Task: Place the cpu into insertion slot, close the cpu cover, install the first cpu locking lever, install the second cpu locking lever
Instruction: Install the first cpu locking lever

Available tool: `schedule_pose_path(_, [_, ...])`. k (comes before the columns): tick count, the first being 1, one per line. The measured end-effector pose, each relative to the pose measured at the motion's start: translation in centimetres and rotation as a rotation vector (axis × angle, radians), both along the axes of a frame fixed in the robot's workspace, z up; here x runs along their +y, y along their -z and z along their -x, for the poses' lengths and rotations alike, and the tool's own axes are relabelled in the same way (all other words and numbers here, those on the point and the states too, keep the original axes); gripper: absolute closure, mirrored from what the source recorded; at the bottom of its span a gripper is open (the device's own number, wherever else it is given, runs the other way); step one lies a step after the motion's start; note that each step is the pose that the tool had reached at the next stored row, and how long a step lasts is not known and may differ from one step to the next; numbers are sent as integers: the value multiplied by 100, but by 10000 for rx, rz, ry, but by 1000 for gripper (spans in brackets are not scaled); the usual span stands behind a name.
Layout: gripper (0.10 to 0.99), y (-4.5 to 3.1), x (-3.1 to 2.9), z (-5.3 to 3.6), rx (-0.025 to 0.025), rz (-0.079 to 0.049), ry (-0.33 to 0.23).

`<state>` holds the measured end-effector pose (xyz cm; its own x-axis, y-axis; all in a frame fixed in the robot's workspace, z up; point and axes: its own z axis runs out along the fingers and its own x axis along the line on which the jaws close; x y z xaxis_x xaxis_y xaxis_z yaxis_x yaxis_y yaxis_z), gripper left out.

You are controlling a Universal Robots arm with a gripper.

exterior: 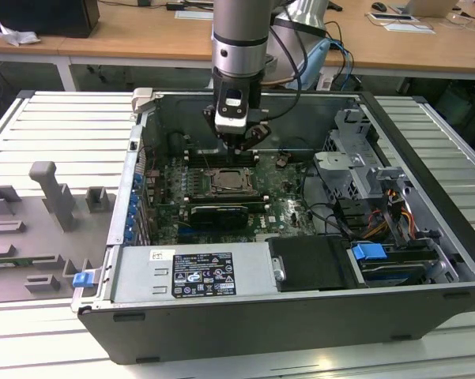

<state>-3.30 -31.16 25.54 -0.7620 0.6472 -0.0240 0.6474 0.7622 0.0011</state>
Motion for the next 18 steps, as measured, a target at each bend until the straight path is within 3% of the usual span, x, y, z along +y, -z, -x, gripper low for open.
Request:
schedule_pose_path(9, [980,1,0,0,-1,-1,-1818])
schedule_pose_path(14, [980,7,0,0,0,0,-3382])
schedule_pose_path(18, [980,8,0,0,0,-1,-4276])
